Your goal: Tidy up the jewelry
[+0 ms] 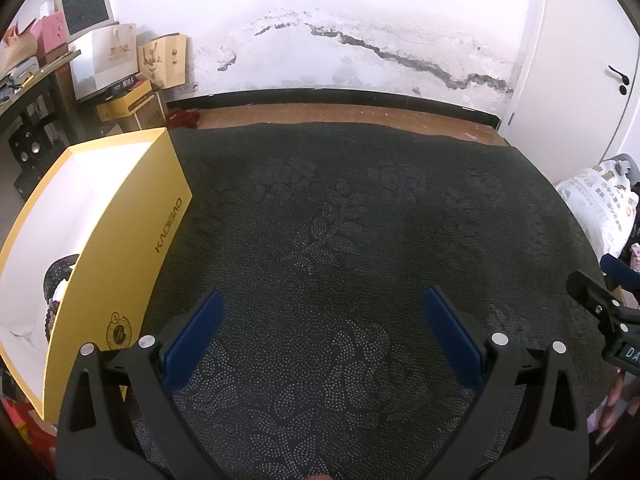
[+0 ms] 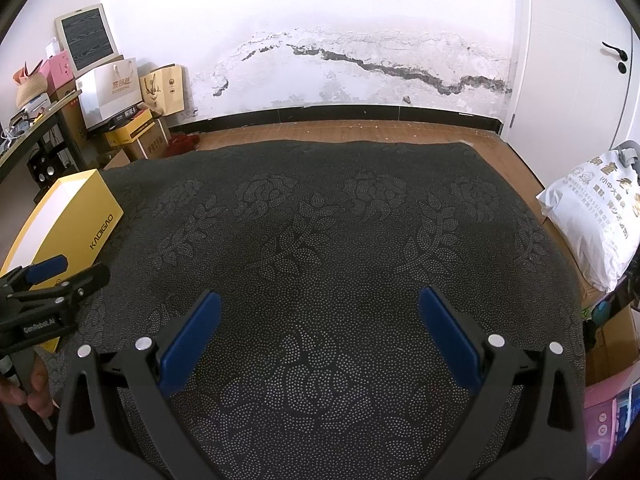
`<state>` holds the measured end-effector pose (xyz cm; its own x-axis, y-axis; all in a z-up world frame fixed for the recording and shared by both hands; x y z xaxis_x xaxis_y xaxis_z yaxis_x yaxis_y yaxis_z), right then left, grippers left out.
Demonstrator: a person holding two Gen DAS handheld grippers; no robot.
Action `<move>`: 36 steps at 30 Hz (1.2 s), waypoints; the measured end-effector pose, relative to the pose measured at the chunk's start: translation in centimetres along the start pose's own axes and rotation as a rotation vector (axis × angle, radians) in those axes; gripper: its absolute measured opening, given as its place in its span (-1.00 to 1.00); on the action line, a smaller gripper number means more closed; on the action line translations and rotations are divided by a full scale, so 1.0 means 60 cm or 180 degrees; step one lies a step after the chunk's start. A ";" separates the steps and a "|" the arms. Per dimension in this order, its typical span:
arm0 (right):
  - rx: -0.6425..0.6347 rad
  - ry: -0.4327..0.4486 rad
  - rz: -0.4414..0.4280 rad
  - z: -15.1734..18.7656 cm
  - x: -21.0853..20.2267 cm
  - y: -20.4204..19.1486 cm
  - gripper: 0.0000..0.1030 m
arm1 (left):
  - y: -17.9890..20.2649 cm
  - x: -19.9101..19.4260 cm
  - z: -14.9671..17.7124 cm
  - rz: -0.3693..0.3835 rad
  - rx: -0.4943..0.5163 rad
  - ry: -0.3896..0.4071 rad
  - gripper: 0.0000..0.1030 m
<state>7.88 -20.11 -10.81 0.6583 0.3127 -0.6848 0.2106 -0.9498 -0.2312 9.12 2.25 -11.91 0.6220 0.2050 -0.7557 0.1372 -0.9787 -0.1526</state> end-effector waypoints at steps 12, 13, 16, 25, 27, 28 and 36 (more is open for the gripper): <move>-0.0003 -0.0006 0.0001 0.000 0.002 0.001 0.86 | 0.001 -0.006 -0.003 0.0003 0.0027 0.0055 0.88; -0.0006 -0.0006 0.0003 -0.001 0.002 0.001 0.86 | 0.001 -0.006 -0.003 0.0000 0.0032 0.0060 0.88; -0.0005 -0.0007 -0.0001 -0.001 0.002 0.001 0.86 | 0.000 -0.010 -0.002 -0.0015 0.0040 0.0078 0.88; -0.0017 -0.0014 -0.0007 -0.004 0.003 0.004 0.86 | 0.000 -0.012 -0.004 -0.0010 0.0054 0.0090 0.88; -0.0012 -0.0020 -0.0017 -0.004 0.003 0.004 0.86 | 0.000 -0.012 -0.004 -0.0012 0.0066 0.0098 0.88; -0.0020 -0.0020 -0.0016 -0.005 0.002 0.005 0.86 | -0.001 -0.012 -0.004 -0.0013 0.0069 0.0100 0.88; -0.0020 -0.0020 -0.0017 -0.006 0.002 0.006 0.86 | 0.000 -0.013 -0.006 -0.0013 0.0083 0.0105 0.88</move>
<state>8.28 -20.42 -10.75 0.6527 0.3179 -0.6877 0.2187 -0.9481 -0.2307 8.91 2.10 -11.09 0.6467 0.2086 -0.7337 0.1199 -0.9777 -0.1723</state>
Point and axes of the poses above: each gripper's, at about its wrist camera, not at the fingertips, and x roughly the way its jaws point, y to its right, z to its underside, the point moved 8 cm from there along x, roughly the way its jaws point, and after that the axes turned 13 degrees about -z, right-handed, at the moved point
